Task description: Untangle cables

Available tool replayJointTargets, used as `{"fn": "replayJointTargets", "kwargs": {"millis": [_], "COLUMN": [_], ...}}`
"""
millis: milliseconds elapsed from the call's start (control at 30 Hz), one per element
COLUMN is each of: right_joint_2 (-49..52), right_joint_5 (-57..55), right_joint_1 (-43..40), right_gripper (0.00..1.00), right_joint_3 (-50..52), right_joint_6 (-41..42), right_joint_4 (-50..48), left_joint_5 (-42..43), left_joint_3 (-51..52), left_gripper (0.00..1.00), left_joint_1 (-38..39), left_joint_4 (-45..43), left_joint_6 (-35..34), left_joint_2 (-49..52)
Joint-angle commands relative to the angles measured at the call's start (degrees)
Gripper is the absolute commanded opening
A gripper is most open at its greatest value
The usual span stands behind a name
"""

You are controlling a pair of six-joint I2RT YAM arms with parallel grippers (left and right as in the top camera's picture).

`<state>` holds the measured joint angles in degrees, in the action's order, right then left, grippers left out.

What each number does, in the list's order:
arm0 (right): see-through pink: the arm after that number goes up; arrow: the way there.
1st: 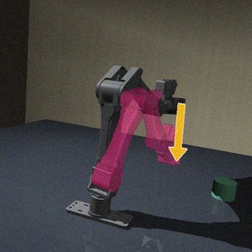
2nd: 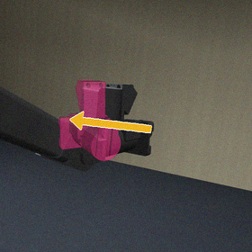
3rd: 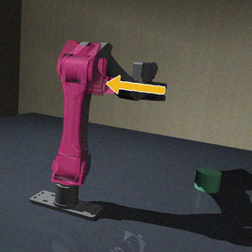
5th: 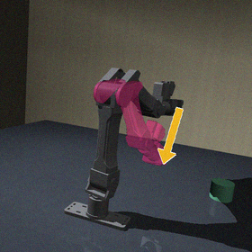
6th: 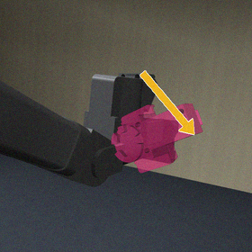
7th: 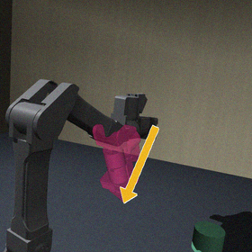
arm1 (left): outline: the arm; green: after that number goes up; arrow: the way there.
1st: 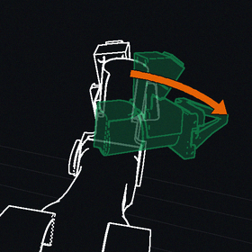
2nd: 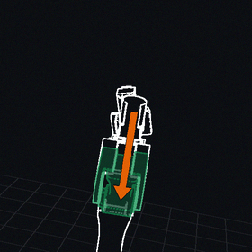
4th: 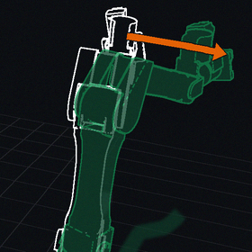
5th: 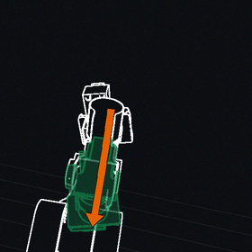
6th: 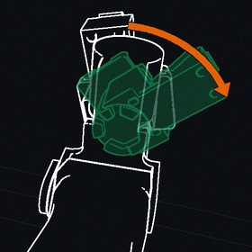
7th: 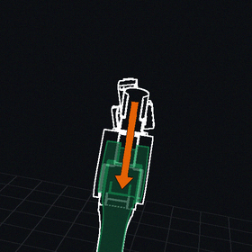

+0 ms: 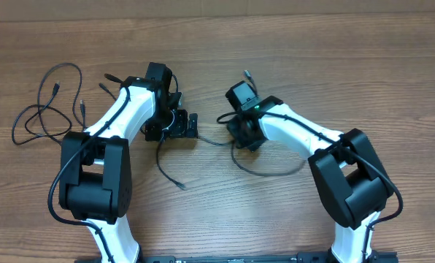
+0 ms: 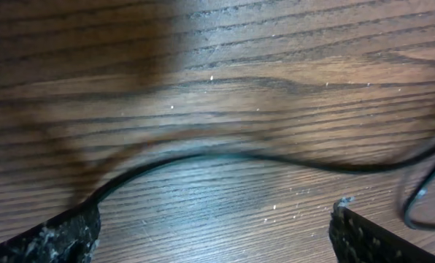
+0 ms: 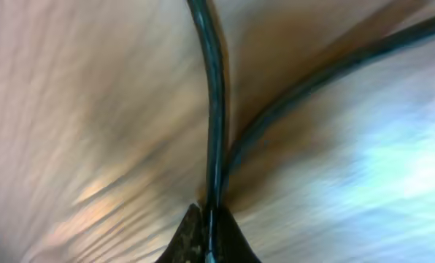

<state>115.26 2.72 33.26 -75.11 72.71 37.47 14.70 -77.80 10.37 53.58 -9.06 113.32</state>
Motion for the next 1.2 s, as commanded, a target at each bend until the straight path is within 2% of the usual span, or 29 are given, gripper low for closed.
{"fn": "replayJointTargets", "kwargs": {"millis": [0, 33, 167, 200, 267, 333, 367, 400, 500, 600, 667, 733, 800, 833, 867, 933, 967, 1033, 1067, 1167], "right_joint_2": [0.6, 0.6, -0.3, -0.9, -2.4, -2.7, -2.6, -2.6, -2.6, -2.6, -2.6, -2.6, -2.6, -2.6, -2.6, -2.6, -2.6, -2.6, -2.6, -2.6], "right_joint_5": [6.6, 9.4, 21.7, 22.3, 22.2, 22.1, 20.9, 17.2, 6.4, -4.6, -6.3, -5.0, -5.0, -5.0, -5.0, -5.0, -5.0, -5.0, -5.0, -5.0], "right_joint_1": [1.9, 1.9, -0.7, -1.6, -4.9, -10.7, -13.6, -17.4, -23.5, -26.4, -26.9, -26.9, -26.9, -26.9, -26.9, -26.9, -26.9, -26.9, -26.9, -26.9], "right_gripper": [0.04, 0.04, 0.2, 0.34, 0.75, 0.78, 0.91, 1.0, 1.0, 1.0, 1.0, 1.0, 1.0, 1.0, 1.0, 1.0, 1.0, 1.0, 1.0, 1.0], "right_joint_3": [0.5, 0.4, -3.0, -4.1, -5.6, -5.5, -5.5, -5.5, -5.5, -5.5, -5.5, -5.5, -5.5, -5.5, -5.5, -5.5, -5.5, -5.5, -5.5, -5.5], "right_joint_6": [-15.4, -18.2, -27.8, -28.3, -29.8, -29.8, -29.8, -29.8, -29.8, -29.7, -29.7, -29.3, -29.3, -29.3, -29.3, -29.3, -29.3, -29.3, -29.3, -29.3], "right_joint_4": [-5.7, -6.6, -4.4, -2.2, 2.3, 7.1, 9.3, 12.3, 18.6, 25.5, 26.1, 24.2, 21.7, 20.6, 18.8, 15.8, 14.1, 12.2, 11.2, 10.1], "left_joint_5": [-0.1, -0.1, -0.1, 0.0, 5.5, 10.8, 12.8, 13.8, 10.9, 5.3, 0.5, -9.0, -12.2, -12.4, -12.3, -12.3, -12.3, -12.3, -12.3, -12.3], "left_joint_3": [-0.6, -0.6, 0.0, 0.1, 0.1, 0.1, 0.1, 0.1, 0.1, 0.1, 0.1, 0.1, 0.2, 0.2, 0.3, 0.5, 0.6, 0.9, 1.1, 2.6], "left_gripper": [1.0, 0.99, 0.95, 0.96, 0.95, 0.93, 0.92, 0.91, 0.89, 0.87, 0.87, 0.81, 0.77, 0.74, 0.64, 0.55, 0.44, 0.37, 0.29, 0.14], "left_joint_1": [-1.2, -1.7, -3.3, -3.5, -3.7, -3.2, -2.4, -0.7, 4.5, 9.3, 11.6, 14.4, 15.8, 16.4, 17.1, 17.7, 18.1, 18.2, 18.2, 18.2], "left_joint_4": [0.1, 0.2, -0.3, -0.3, -0.5, -0.7, -1.1, -2.4, -5.7, -8.0, -8.6, -8.6, -8.6, -8.6, -8.6, -8.9, -8.8, -8.8, -8.9, -10.6], "left_joint_6": [-0.8, -0.6, -0.3, -0.3, 1.0, 4.6, 4.8, 4.8, 4.7, 0.6, -2.9, -7.2, -7.9, -7.9, -8.0, -8.4, -8.3, -8.4, -8.4, -9.4], "left_joint_2": [0.5, 0.5, 0.5, 0.5, 0.5, 0.5, 0.5, 0.5, 0.5, 0.5, 0.5, 0.7, 0.8, 0.8, 0.8, 0.8, 0.8, 0.8, 0.8, 0.8]}}
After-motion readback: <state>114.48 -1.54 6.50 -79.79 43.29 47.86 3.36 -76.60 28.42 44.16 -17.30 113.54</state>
